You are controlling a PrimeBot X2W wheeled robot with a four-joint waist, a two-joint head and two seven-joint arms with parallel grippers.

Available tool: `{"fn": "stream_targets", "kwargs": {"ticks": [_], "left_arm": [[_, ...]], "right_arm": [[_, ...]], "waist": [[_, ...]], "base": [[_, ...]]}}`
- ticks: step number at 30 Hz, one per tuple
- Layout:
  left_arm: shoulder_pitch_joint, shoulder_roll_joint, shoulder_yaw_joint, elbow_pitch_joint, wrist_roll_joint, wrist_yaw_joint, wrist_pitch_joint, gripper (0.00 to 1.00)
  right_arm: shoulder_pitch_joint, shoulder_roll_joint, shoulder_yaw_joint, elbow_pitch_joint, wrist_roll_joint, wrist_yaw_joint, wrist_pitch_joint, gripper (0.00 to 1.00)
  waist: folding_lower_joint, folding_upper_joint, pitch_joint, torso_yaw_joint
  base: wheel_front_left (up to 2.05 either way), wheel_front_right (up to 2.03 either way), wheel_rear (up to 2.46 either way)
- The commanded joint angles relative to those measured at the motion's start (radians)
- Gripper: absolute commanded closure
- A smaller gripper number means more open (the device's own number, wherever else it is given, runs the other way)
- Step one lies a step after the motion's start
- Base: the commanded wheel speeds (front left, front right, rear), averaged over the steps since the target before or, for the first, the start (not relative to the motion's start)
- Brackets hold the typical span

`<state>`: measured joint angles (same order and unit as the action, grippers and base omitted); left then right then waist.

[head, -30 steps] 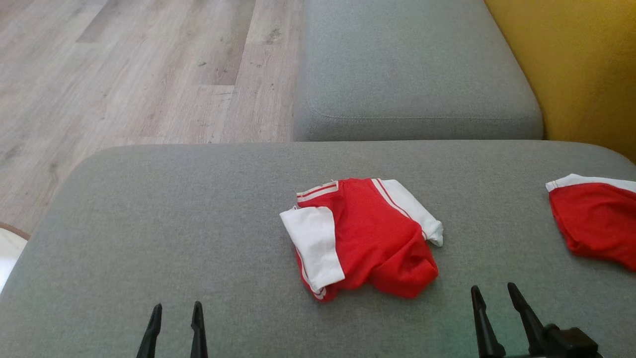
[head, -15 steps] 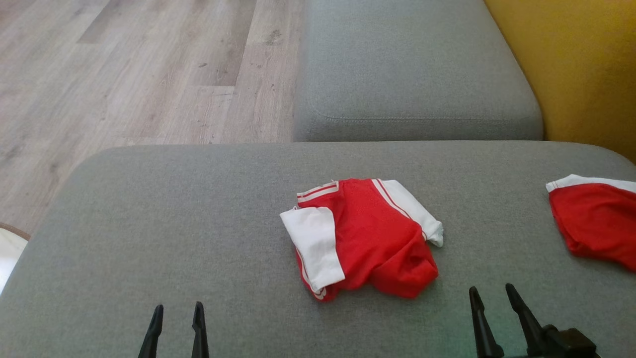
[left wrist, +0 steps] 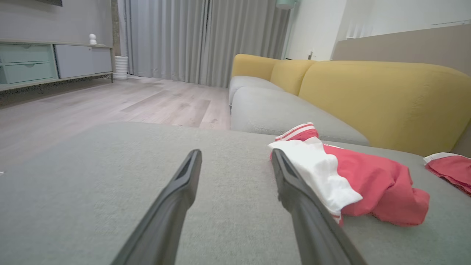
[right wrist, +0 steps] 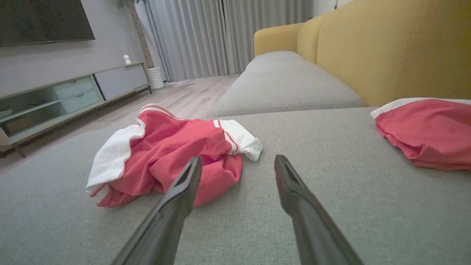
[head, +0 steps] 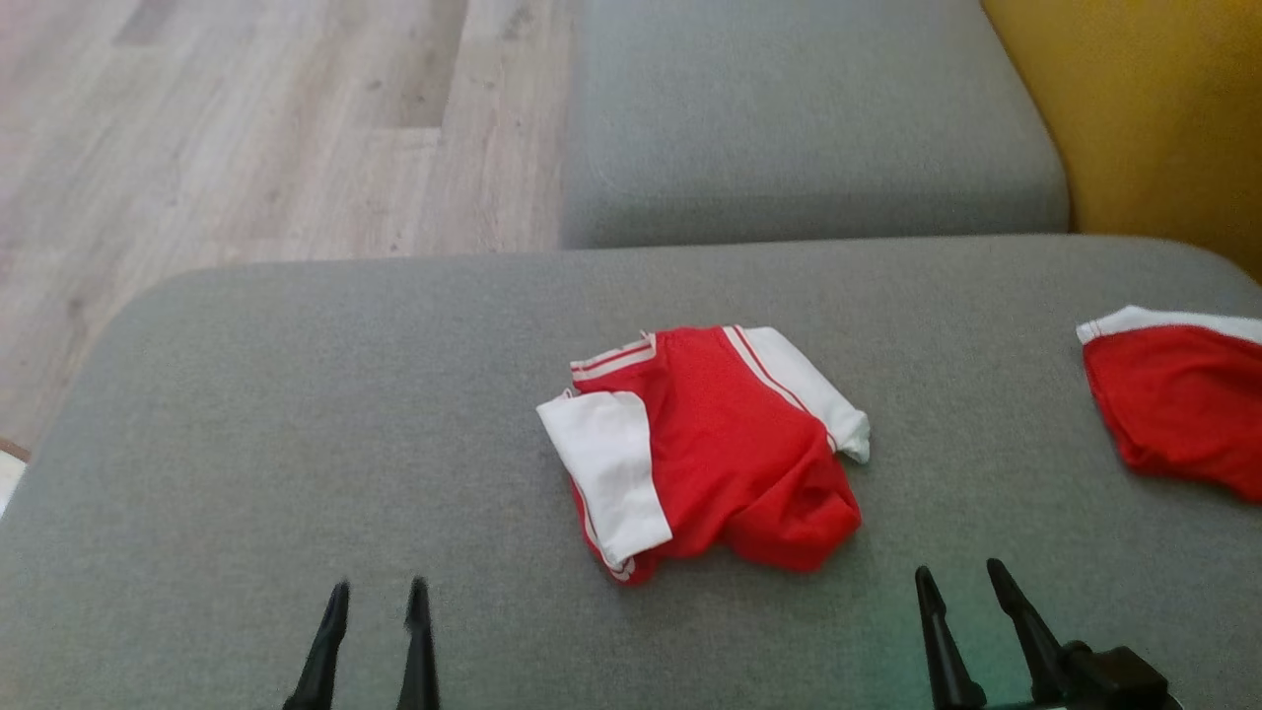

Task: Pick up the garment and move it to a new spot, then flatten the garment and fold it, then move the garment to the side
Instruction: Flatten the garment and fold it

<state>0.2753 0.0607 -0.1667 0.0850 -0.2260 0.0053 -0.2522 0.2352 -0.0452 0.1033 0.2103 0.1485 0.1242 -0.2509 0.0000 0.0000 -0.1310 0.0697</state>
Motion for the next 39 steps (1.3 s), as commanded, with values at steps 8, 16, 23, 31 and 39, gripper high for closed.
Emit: {"fn": "stream_targets", "kwargs": {"ticks": [8, 16, 23, 31, 39], "left_arm": [[-0.333, -0.010, -0.090, 0.125, -0.013, -0.027, 0.002, 0.00], [-0.716, -0.010, -0.272, 0.320, -0.097, -0.035, 0.193, 0.00], [-0.894, -0.010, -0.308, 0.529, -0.112, 0.058, 0.320, 0.00], [-1.001, -0.006, -0.322, 0.684, -0.119, -0.003, 0.294, 0.96], [-1.076, 0.001, -0.353, 0.785, -0.136, -0.087, 0.323, 1.00]], "right_arm": [[-0.096, -0.040, 0.051, -0.054, -0.011, 0.007, -0.011, 0.00], [-0.193, -0.071, 0.082, -0.076, -0.014, 0.007, -0.011, 0.00], [-0.243, -0.071, 0.097, -0.066, -0.007, 0.007, -0.011, 0.00], [-0.266, -0.060, 0.113, -0.052, -0.001, 0.007, -0.011, 0.00], [-0.268, -0.035, 0.132, -0.038, 0.012, 0.007, -0.011, 0.00]], "waist": [[0.0000, 0.0000, 0.117, -0.043], [0.0000, 0.0000, 0.289, -0.093], [0.0000, 0.0000, 0.343, -0.145], [0.0000, 0.0000, 0.355, -0.193], [0.0000, 0.0000, 0.298, -0.264]], "base": [[0.00, 0.00, 0.00], [0.00, 0.00, 0.00], [0.00, 0.00, 0.00], [0.00, 0.00, 0.00], [0.00, 0.00, 0.00]]}}
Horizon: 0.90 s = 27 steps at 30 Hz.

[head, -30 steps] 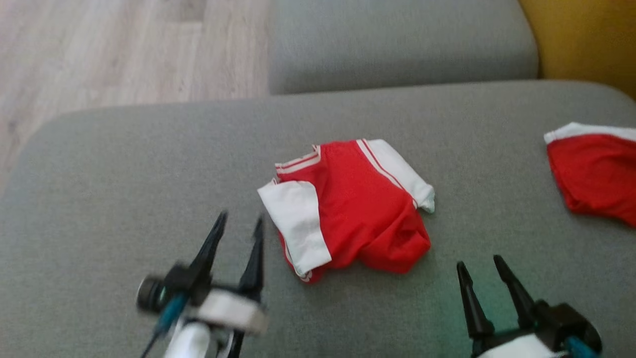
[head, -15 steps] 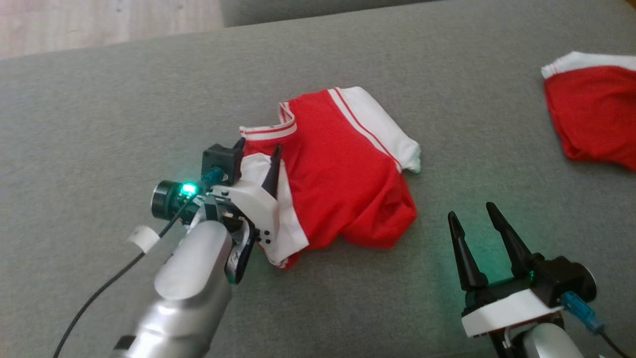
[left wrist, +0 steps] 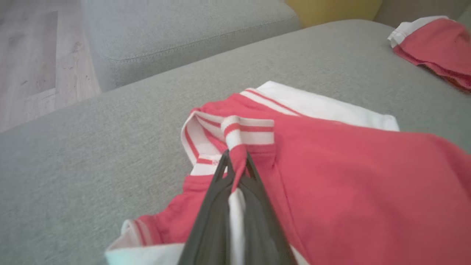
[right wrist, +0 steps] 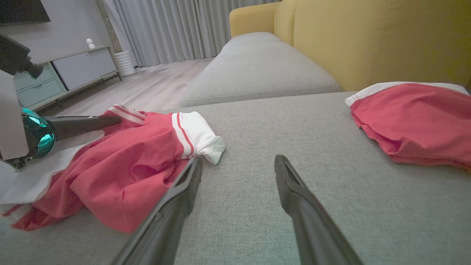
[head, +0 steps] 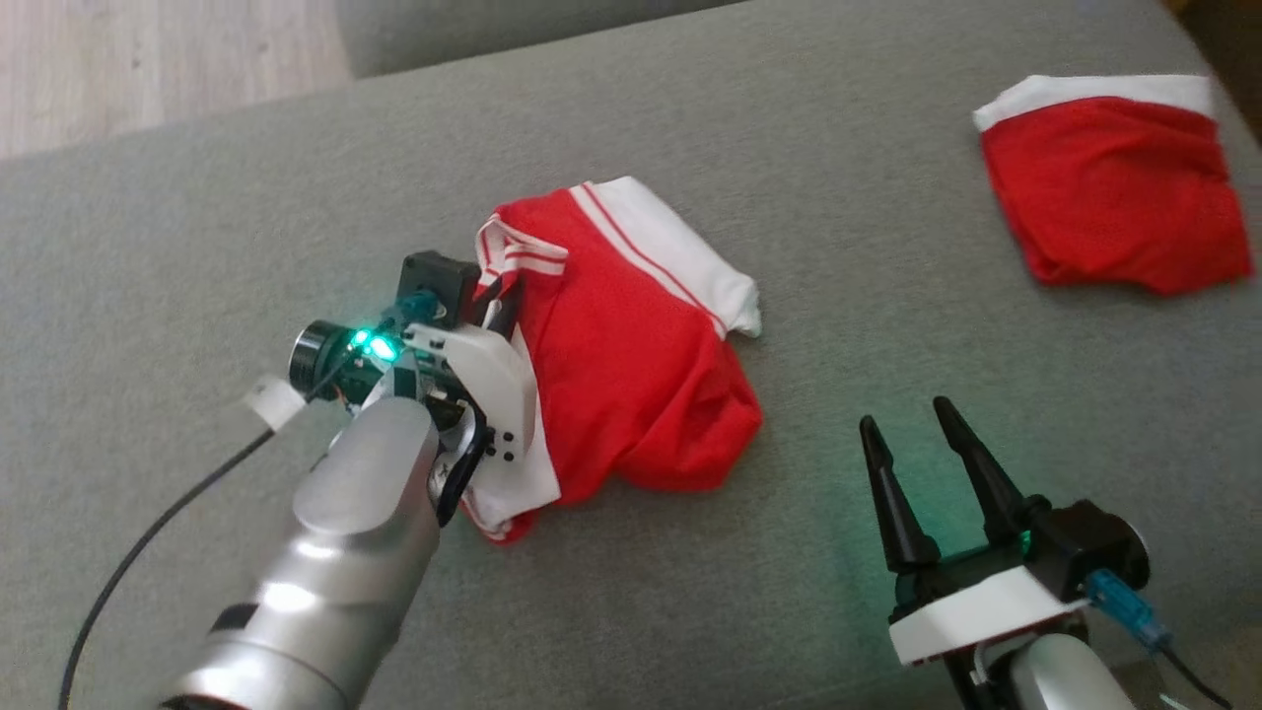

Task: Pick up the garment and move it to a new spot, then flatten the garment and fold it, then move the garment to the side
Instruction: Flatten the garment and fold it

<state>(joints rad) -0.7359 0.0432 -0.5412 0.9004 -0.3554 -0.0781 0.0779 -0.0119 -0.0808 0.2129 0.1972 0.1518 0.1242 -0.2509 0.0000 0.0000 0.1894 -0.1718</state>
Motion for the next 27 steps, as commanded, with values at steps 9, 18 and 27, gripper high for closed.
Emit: {"fn": "stream_targets", "kwargs": {"ticks": [9, 18, 27], "left_arm": [[-0.186, 0.008, -0.010, -0.151, -0.156, -0.051, -0.009, 1.00], [-0.410, 0.007, 0.075, -0.279, -0.342, -0.022, -0.125, 1.00], [0.002, 0.078, 0.179, -0.229, -0.447, 0.038, -0.231, 1.00]], "right_arm": [[0.020, 0.020, 0.026, -0.014, 0.018, 0.007, -0.011, 0.00], [0.076, 0.026, 0.000, -0.021, 0.025, 0.007, -0.011, 0.00], [0.092, 0.027, -0.023, -0.049, 0.029, 0.007, -0.011, 0.00]], "waist": [[0.0000, 0.0000, -0.104, -0.071], [0.0000, 0.0000, -0.178, -0.017], [0.0000, 0.0000, -0.184, 0.093]], "base": [[0.00, 0.00, 0.00], [0.00, 0.00, 0.00], [0.00, 0.00, 0.00]]}}
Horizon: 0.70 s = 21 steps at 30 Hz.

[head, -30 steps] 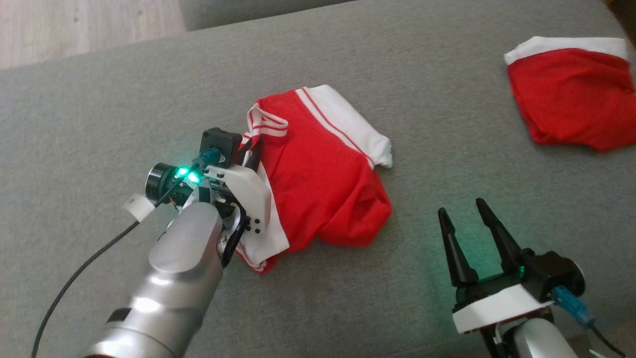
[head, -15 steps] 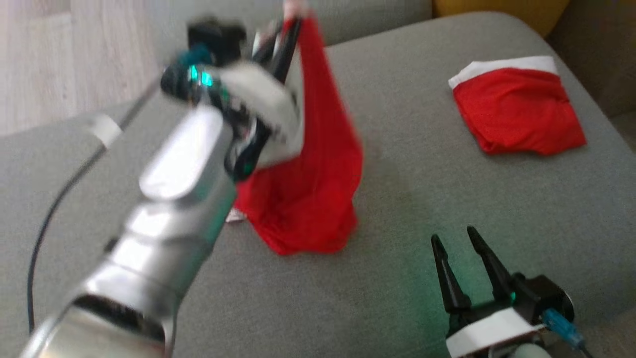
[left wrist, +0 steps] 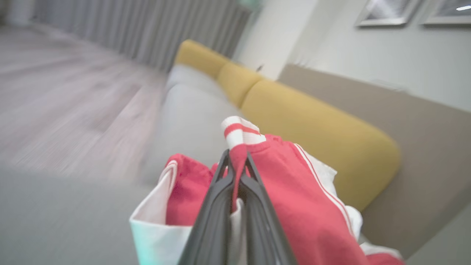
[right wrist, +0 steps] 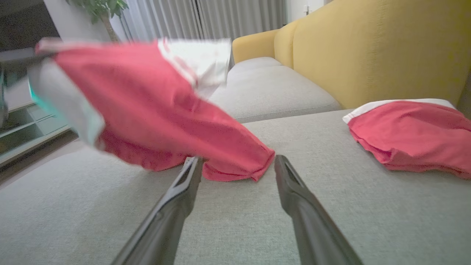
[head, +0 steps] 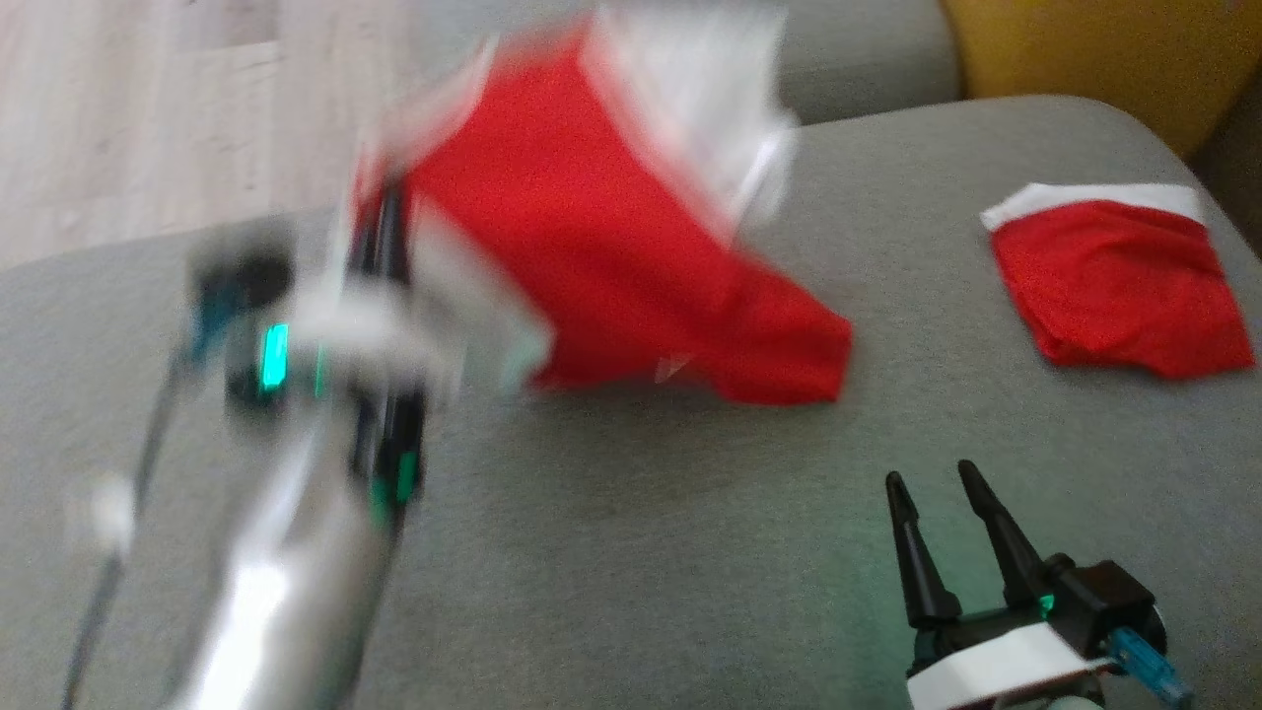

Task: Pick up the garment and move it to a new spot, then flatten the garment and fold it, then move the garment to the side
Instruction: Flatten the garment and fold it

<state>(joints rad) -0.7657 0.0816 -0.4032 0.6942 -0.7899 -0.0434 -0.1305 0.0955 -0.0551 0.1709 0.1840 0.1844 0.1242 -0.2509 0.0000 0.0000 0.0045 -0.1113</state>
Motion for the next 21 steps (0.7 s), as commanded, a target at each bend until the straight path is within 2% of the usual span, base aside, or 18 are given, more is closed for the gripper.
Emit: {"fn": "stream_targets", "kwargs": {"ticks": [1, 4, 8, 14, 16, 18, 19, 20, 21], "left_arm": [[0.109, 0.042, 0.052, -0.023, -0.029, 0.003, -0.043, 1.00], [0.317, 0.043, 0.071, -0.027, -0.055, 0.004, -0.091, 1.00], [0.513, 0.029, 0.098, -0.077, -0.064, -0.005, -0.124, 1.00], [0.690, 0.015, 0.096, -0.205, -0.009, -0.004, -0.131, 1.00], [0.722, 0.029, 0.069, -0.250, 0.024, -0.005, -0.131, 1.00], [0.732, 0.057, 0.064, -0.301, 0.053, 0.014, -0.130, 1.00], [0.729, 0.071, 0.066, -0.332, 0.061, 0.024, -0.123, 0.57], [0.721, 0.089, 0.067, -0.366, 0.070, 0.034, -0.107, 0.00], [0.721, 0.089, 0.067, -0.366, 0.070, 0.034, -0.107, 0.00]], "right_arm": [[-0.011, 0.001, 0.012, -0.037, -0.006, 0.007, -0.011, 0.00], [0.003, -0.001, -0.006, -0.040, -0.014, 0.007, -0.011, 0.00], [0.012, -0.004, -0.005, -0.041, -0.021, 0.007, -0.011, 0.00], [0.013, -0.007, -0.002, -0.043, -0.023, 0.007, -0.011, 0.00], [0.017, -0.008, -0.005, -0.044, -0.023, 0.007, -0.011, 0.00], [0.019, -0.010, -0.002, -0.043, -0.023, 0.007, -0.011, 0.00], [0.020, -0.010, -0.002, -0.043, -0.024, 0.007, -0.011, 0.00], [0.020, -0.010, 0.000, -0.043, -0.024, 0.007, -0.011, 0.00], [0.020, -0.010, 0.000, -0.043, -0.024, 0.007, -0.011, 0.00]], "waist": [[0.0000, 0.0000, 0.002, 0.049], [0.0000, 0.0000, 0.007, 0.099], [0.0000, 0.0000, 0.008, 0.147], [0.0000, 0.0000, 0.008, 0.191], [0.0000, 0.0000, 0.009, 0.201], [0.0000, 0.0000, 0.008, 0.206], [0.0000, 0.0000, 0.008, 0.208], [0.0000, 0.0000, 0.008, 0.209], [0.0000, 0.0000, 0.008, 0.209]], "base": [[0.00, 0.00, 0.00], [0.00, 0.00, 0.00], [0.00, 0.00, 0.00], [0.00, 0.00, 0.00], [0.00, 0.00, 0.00], [0.00, 0.00, 0.00], [0.00, 0.00, 0.00], [0.00, 0.00, 0.00], [0.00, 0.00, 0.00]]}}
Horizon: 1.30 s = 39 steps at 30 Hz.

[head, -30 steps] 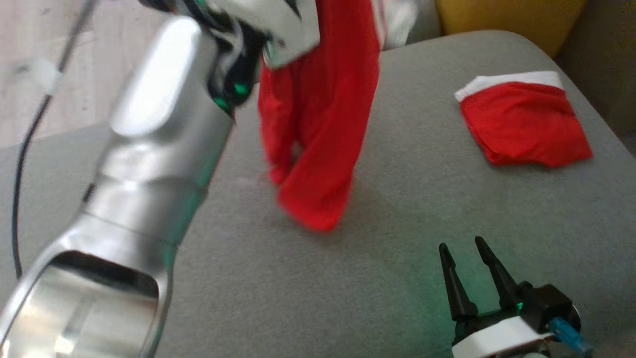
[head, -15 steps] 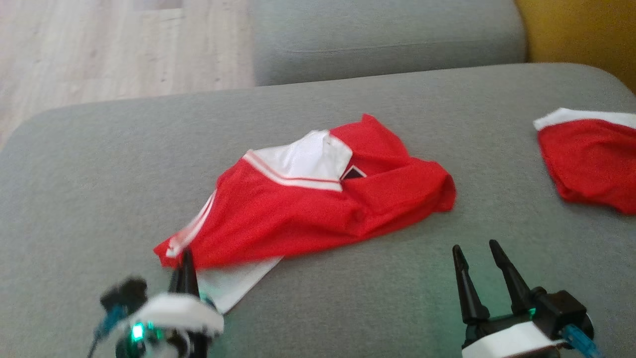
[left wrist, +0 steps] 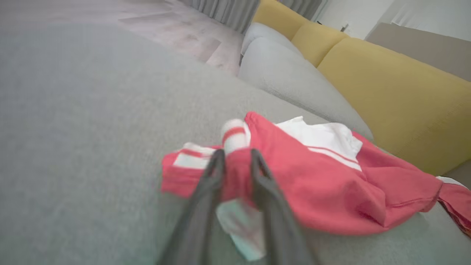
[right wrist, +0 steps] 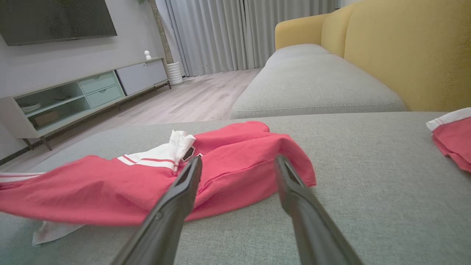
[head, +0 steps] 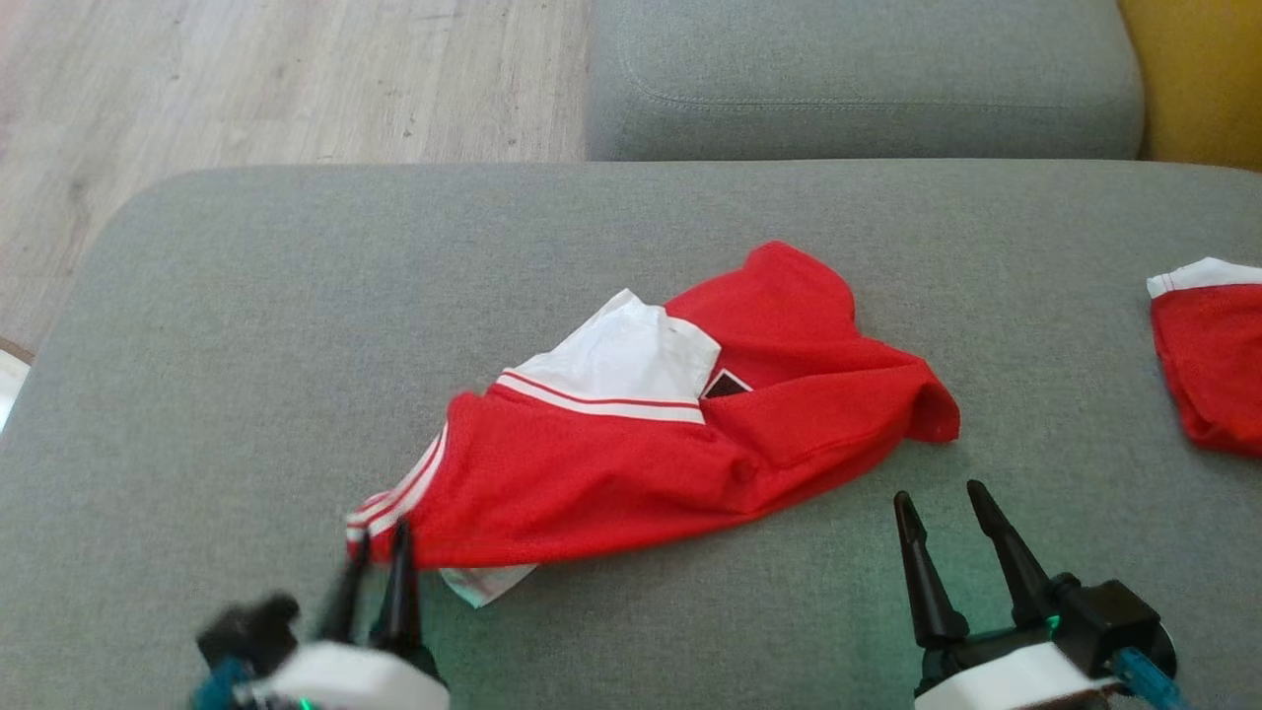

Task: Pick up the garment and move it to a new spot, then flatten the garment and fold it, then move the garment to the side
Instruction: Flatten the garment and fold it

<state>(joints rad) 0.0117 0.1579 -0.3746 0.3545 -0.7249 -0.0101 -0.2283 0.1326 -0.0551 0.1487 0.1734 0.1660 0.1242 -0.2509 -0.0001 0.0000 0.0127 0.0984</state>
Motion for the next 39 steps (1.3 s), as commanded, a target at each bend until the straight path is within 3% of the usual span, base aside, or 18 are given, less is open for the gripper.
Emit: {"fn": "stream_targets", "kwargs": {"ticks": [1, 6, 9, 15, 18, 19, 24, 31, 39], "left_arm": [[-0.069, 0.034, 0.038, -0.063, 0.015, 0.009, 0.014, 0.00], [-0.197, 0.169, 0.025, -0.258, 0.057, 0.035, 0.234, 0.00], [-0.324, 0.236, 0.017, -0.355, 0.070, 0.019, 0.366, 0.00], [-0.614, 0.298, -0.090, -0.320, 0.044, -0.107, 0.557, 0.00], [-0.738, 0.319, -0.187, -0.227, 0.032, -0.119, 0.587, 0.00], [-0.805, 0.342, -0.273, -0.174, 0.006, -0.120, 0.594, 0.00], [-0.919, 0.387, -0.445, -0.041, -0.069, -0.120, 0.577, 0.00], [-1.019, 0.399, -0.582, 0.144, -0.136, -0.120, 0.527, 0.00], [-1.083, 0.400, -0.702, 0.253, -0.215, -0.121, 0.500, 0.00]], "right_arm": [[-0.019, -0.011, 0.024, -0.033, -0.007, 0.007, -0.011, 0.00], [-0.051, -0.018, 0.041, -0.038, -0.008, 0.007, -0.011, 0.00], [-0.078, -0.026, 0.061, -0.041, -0.009, 0.007, -0.011, 0.00], [-0.138, -0.043, 0.098, -0.046, -0.006, 0.007, -0.011, 0.00], [-0.172, -0.049, 0.111, -0.049, -0.004, 0.007, -0.011, 0.00], [-0.191, -0.050, 0.115, -0.053, -0.003, 0.007, -0.011, 0.00], [-0.224, -0.051, 0.122, -0.060, 0.001, 0.007, -0.011, 0.00], [-0.242, -0.042, 0.126, -0.068, 0.004, 0.007, -0.011, 0.00], [-0.253, -0.040, 0.131, -0.070, 0.004, 0.007, -0.011, 0.00]], "waist": [[0.0001, 0.0000, 0.003, -0.001], [0.0001, 0.0000, 0.039, -0.019], [0.0001, 0.0000, 0.072, -0.038], [0.0001, 0.0000, 0.166, -0.101], [0.0001, 0.0000, 0.215, -0.140], [0.0001, 0.0000, 0.247, -0.167], [0.0001, 0.0000, 0.312, -0.217], [0.0001, 0.0000, 0.361, -0.248], [0.0001, 0.0000, 0.384, -0.259]], "base": [[0.00, 0.00, 0.00], [0.00, 0.00, 0.00], [0.00, 0.00, 0.00], [0.00, 0.00, 0.00], [0.00, 0.00, 0.00], [0.00, 0.00, 0.00], [0.00, 0.00, 0.00], [0.00, 0.00, 0.00], [0.00, 0.00, 0.00]]}}
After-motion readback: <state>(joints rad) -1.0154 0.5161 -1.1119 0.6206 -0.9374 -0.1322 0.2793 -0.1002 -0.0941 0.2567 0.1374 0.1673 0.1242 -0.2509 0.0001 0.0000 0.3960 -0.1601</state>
